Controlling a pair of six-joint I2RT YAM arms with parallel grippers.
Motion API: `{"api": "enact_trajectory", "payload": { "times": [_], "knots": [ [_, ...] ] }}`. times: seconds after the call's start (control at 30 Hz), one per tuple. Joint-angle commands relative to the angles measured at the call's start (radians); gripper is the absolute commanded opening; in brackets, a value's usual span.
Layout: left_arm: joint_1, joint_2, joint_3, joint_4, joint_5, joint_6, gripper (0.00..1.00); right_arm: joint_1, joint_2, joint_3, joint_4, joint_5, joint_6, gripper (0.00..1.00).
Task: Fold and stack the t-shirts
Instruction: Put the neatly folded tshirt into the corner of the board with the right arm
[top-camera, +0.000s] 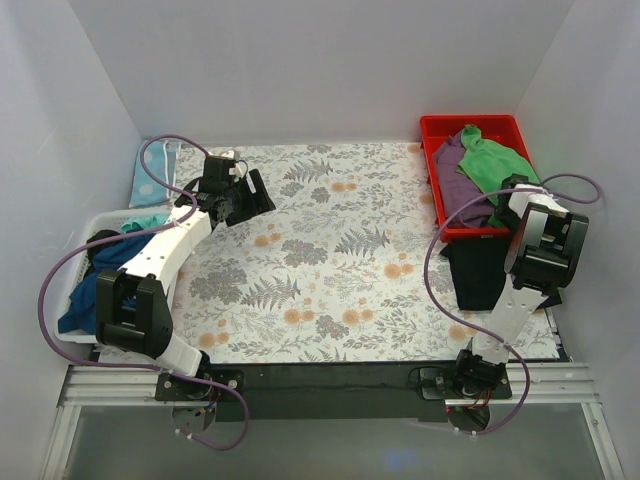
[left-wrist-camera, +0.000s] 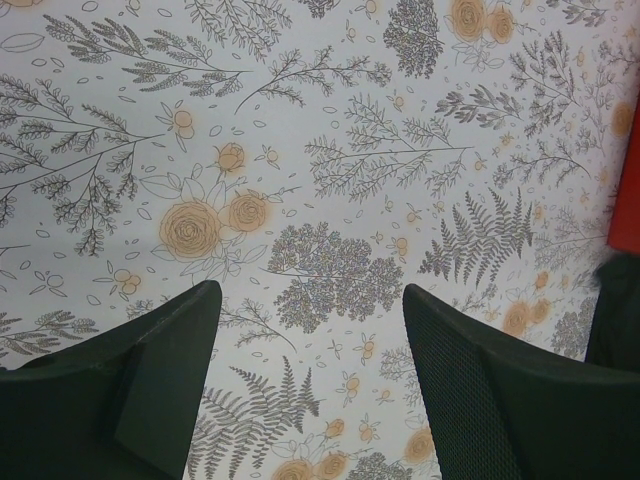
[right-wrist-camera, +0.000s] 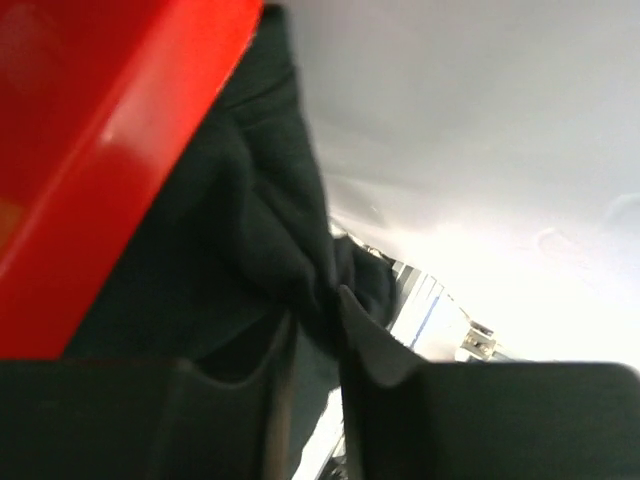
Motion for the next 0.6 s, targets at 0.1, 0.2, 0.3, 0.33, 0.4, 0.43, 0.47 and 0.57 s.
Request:
{"api": "enact_trajectory", "payload": {
  "times": [0.1,0.2,0.3,0.33,0.4,0.43,0.47,0.57],
  "knots": [
    [0.005,-0.031,0.001,0.004,0.005,0.016,0.72,-0.008,-0.066,0.038,-0.050,0.071,0.079,0.40],
    [0.005,-0.031,0.000,0.004,0.004,0.018,0.72,-0.005,-0.129,0.028,-0.059,0.063,0.090,0.41],
    [0.005,-0.036,-0.008,0.004,-0.004,0.016,0.72,0.034,-0.178,0.027,-0.062,0.028,0.090,0.39],
    [0.005,-0.036,-0.010,0.002,-0.006,0.016,0.72,0.054,-0.193,0.029,-0.064,0.037,0.093,0.39],
    [0.005,-0.037,-0.013,0.002,-0.009,0.016,0.72,0.132,-0.233,0.043,-0.065,0.031,0.083,0.38],
    [0.005,-0.039,-0.013,0.002,-0.009,0.018,0.72,0.160,-0.245,0.049,-0.070,0.060,0.085,0.38],
    [0.005,-0.039,-0.014,0.001,-0.012,0.019,0.72,0.188,-0.258,0.063,-0.075,0.037,0.076,0.38],
    [0.005,-0.042,-0.008,-0.002,-0.010,0.019,0.72,0.317,-0.310,0.113,-0.088,-0.026,0.076,0.33]
  ]
}}
